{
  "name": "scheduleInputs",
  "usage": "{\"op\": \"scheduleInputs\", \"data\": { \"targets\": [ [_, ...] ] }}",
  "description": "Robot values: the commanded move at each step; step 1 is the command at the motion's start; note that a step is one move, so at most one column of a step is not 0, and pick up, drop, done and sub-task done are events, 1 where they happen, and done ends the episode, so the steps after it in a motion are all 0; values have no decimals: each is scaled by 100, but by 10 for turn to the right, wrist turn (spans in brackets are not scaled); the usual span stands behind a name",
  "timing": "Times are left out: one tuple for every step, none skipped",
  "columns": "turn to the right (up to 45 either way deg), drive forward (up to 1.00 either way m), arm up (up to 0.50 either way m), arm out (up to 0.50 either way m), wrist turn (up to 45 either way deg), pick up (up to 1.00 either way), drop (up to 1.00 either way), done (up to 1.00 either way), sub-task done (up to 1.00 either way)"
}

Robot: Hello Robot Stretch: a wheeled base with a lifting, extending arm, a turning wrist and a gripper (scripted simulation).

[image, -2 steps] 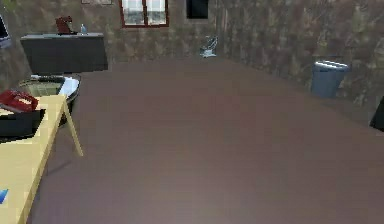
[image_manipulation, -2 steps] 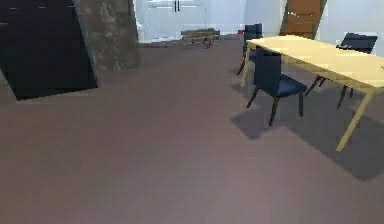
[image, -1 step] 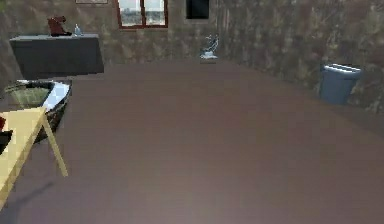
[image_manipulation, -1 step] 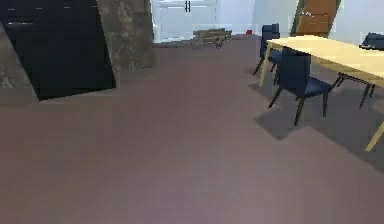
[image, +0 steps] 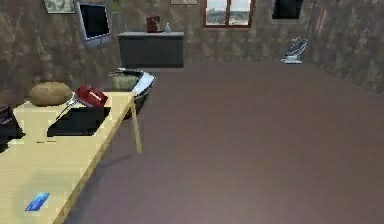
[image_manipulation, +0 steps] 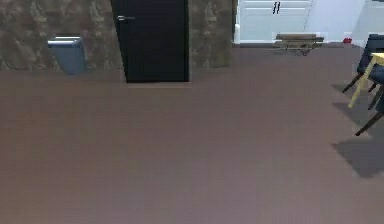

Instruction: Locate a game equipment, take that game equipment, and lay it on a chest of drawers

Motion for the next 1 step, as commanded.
{"op": "scheduleInputs", "data": {
  "targets": [
    [0,40,0,0,0,0,0,0,0]
  ]
}}
